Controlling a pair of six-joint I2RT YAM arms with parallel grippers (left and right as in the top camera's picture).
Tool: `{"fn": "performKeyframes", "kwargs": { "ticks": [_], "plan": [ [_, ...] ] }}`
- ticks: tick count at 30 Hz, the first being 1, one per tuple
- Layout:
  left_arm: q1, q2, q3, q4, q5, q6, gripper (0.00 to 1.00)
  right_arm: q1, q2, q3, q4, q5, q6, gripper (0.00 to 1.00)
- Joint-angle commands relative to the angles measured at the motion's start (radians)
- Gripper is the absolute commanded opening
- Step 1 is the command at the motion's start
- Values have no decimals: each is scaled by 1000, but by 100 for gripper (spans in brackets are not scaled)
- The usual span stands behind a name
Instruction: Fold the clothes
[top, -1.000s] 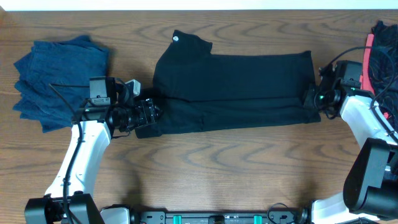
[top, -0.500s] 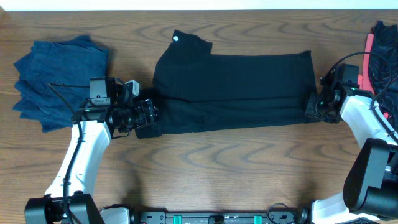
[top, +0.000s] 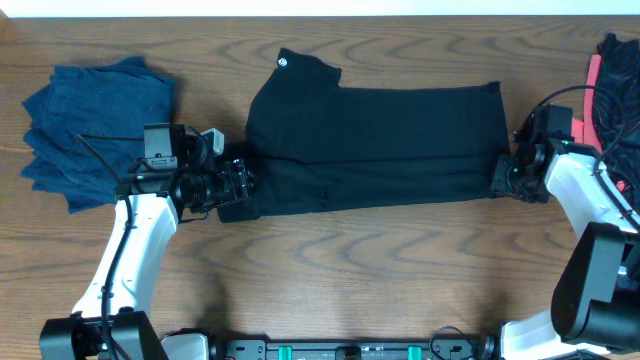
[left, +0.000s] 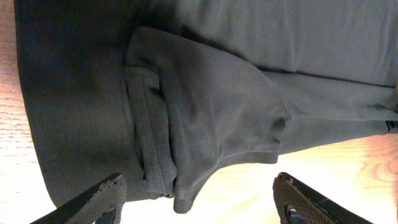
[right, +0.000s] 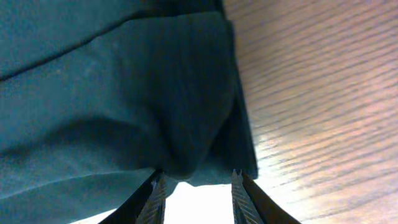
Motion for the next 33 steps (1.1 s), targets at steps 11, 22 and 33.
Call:
{"fn": "performKeyframes", "kwargs": {
  "ticks": [11, 22, 33],
  "plan": [
    [1, -3, 2, -2, -12, 13, 77, 21, 3, 0, 9, 35, -15, 34],
    [1, -3, 2, -2, -12, 13, 77, 26, 10, 0, 10, 32, -15, 34],
    [2, -3, 2, -2, -12, 13, 78, 33, 20, 0, 16, 13, -26, 33]
  ]
}}
